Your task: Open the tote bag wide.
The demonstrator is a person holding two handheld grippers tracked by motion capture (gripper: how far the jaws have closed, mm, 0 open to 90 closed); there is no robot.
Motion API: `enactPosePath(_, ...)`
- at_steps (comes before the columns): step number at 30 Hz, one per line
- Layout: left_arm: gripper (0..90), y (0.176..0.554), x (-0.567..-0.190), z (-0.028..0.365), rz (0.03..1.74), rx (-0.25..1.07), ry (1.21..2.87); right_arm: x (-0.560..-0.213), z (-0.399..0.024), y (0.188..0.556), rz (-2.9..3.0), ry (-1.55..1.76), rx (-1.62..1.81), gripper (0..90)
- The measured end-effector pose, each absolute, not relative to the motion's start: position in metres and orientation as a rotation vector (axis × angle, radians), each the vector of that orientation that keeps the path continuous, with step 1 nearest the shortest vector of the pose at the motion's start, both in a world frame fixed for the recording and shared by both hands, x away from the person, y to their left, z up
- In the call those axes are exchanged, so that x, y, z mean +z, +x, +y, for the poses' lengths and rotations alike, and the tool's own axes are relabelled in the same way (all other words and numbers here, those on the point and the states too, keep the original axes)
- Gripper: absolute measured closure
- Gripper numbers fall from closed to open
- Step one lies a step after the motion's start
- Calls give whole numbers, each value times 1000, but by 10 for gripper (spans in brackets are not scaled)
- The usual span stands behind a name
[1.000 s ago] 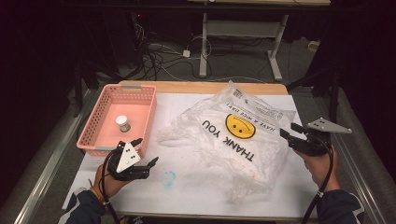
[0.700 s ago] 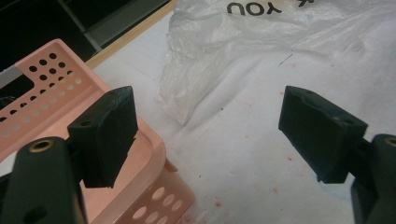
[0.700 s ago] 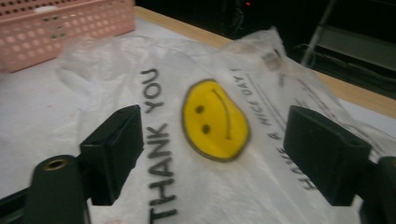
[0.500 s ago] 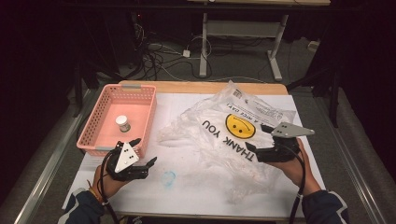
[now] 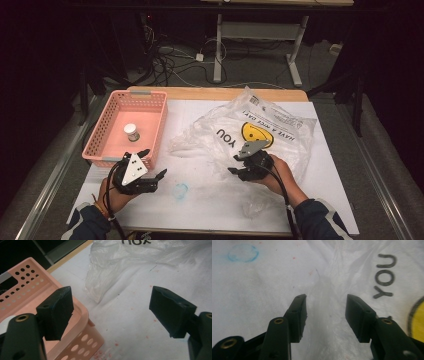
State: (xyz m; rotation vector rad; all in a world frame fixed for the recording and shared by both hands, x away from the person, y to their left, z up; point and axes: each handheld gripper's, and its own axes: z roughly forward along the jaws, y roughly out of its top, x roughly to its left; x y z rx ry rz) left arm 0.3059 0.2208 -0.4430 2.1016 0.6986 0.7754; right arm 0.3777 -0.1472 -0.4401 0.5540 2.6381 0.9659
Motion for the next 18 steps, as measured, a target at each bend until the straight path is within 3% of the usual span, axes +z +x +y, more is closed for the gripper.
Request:
enactPosePath(7,192,305,-443,223,702,776,2097,-465,-139,392,2673,656,825,609)
enactPosePath(8,192,305,-443,223,703,777,2099,-468,-142,395,2684,692,860,675)
enactPosePath(9,192,305,-443,223,703,777,2099,-468,-142,395,2684,692,860,675)
enactPosePath(13,192,305,-443,222,700,779,2102,-468,-144,395,2680,718,858,890)
enactPosePath(18,192,305,-442,223,700,784,2095,-457,-150,393,2593,746,898,900)
